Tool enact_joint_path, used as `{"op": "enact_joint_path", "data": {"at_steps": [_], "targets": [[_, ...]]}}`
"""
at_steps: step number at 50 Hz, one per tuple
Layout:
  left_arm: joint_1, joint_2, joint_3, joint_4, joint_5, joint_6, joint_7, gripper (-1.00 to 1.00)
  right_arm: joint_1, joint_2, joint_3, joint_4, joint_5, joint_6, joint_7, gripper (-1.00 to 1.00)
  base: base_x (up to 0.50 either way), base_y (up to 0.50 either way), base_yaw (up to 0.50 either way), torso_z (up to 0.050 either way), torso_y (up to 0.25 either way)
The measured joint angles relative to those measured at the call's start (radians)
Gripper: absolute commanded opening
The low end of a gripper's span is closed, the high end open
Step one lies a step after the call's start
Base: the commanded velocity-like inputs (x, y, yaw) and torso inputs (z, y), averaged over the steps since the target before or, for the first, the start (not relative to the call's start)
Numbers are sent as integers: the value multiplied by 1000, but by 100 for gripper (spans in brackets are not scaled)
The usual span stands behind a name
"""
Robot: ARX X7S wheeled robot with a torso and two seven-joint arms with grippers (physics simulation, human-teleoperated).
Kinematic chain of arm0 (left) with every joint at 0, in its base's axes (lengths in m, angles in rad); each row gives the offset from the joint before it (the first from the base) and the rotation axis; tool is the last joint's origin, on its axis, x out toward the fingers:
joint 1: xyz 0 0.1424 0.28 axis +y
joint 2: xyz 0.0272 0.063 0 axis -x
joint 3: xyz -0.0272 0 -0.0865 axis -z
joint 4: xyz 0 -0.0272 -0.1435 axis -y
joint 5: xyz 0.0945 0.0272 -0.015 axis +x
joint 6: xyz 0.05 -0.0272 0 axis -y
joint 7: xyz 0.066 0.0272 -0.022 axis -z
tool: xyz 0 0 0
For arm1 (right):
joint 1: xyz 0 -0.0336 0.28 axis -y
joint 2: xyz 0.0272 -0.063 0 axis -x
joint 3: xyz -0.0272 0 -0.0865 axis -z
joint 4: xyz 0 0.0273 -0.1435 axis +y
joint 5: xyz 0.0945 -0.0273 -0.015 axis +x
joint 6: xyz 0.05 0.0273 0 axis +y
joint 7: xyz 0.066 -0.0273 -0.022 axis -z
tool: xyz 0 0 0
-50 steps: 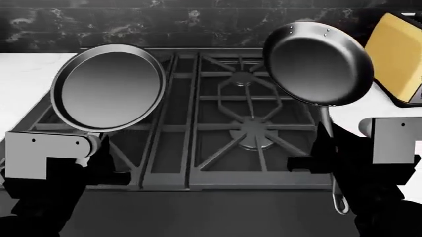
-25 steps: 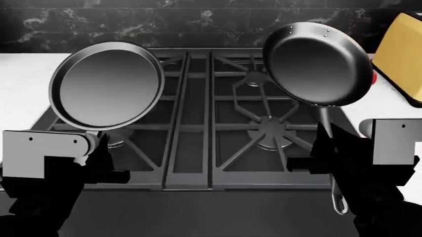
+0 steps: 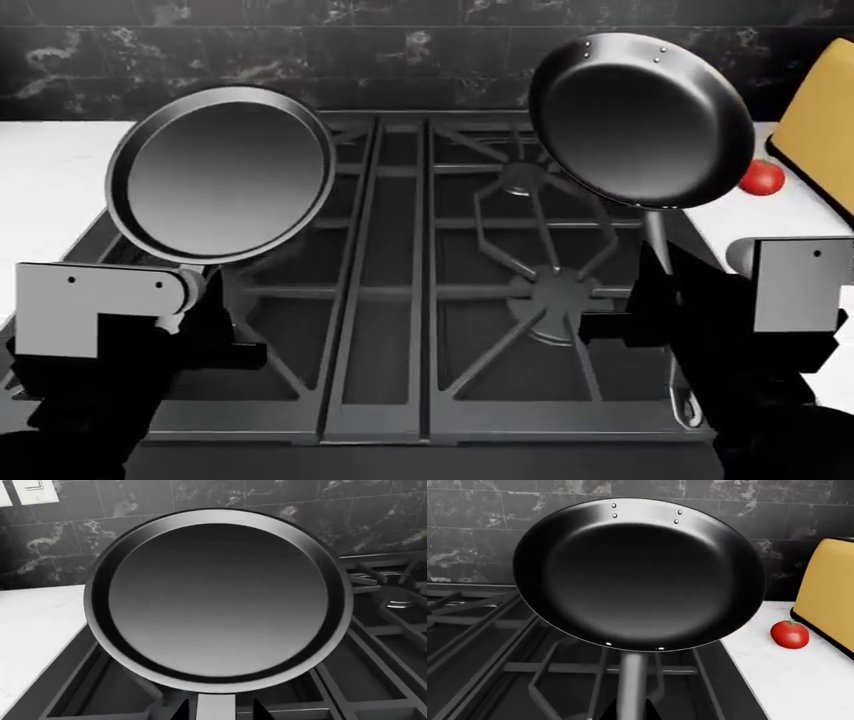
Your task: Place both pans onto different burners. Then place the tomato and the bacon on different pans.
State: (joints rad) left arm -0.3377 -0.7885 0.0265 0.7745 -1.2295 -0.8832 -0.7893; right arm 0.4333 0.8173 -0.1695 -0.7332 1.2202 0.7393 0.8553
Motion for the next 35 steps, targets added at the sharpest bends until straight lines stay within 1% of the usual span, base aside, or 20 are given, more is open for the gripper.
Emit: {"op": "enact_joint_path", "data": {"at_steps": [27,35], "targets": [[-1,1,10,-11,15,12,10,-100,14,-1,-11,11,3,6,4,-100,217,0,0,2,4],[-1,1,12,-13,18,14,11,-100,22,-4,-18,16,2,12,6,-100,125,0,0,1,5]]}}
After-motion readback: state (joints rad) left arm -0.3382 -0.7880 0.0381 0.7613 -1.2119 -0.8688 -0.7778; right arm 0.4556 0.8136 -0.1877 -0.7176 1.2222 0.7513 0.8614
